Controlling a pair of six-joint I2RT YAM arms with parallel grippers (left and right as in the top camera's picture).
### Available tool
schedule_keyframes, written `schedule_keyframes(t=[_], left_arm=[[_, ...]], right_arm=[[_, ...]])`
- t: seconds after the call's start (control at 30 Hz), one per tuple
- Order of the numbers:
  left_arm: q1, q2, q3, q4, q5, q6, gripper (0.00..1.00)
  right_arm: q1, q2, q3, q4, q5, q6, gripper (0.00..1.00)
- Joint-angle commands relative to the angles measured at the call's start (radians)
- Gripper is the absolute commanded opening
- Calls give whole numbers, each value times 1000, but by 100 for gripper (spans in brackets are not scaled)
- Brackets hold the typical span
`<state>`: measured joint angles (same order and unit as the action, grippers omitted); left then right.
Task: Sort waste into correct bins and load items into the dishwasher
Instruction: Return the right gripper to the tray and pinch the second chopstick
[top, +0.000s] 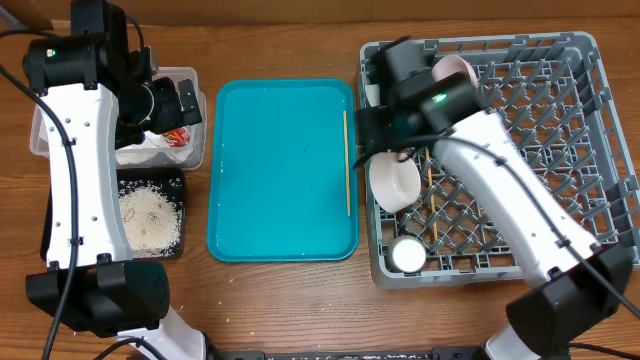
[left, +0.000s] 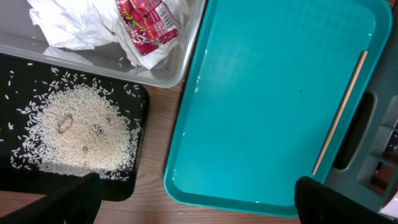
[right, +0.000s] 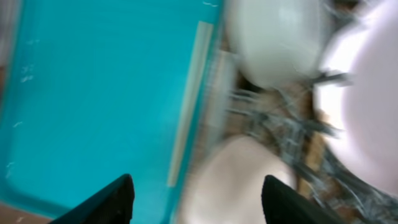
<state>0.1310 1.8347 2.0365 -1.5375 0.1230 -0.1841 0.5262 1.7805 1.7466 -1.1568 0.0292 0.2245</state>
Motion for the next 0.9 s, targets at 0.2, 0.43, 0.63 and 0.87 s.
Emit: schedule_keyframes(t=[0.2, 0.43, 0.63, 0.87], left_arm=[[0, -17, 12, 2, 0, 4, 100], [0, -17, 12, 2, 0, 4, 100], [0, -17, 12, 2, 0, 4, 100], [0, -17, 12, 2, 0, 4, 100]], right_arm=[[133, 162, 13, 141, 131, 169, 67], [133, 336, 13, 203, 182, 153, 65], [133, 434, 13, 221, 196, 89, 64], [133, 481, 13, 233, 206, 81, 64]])
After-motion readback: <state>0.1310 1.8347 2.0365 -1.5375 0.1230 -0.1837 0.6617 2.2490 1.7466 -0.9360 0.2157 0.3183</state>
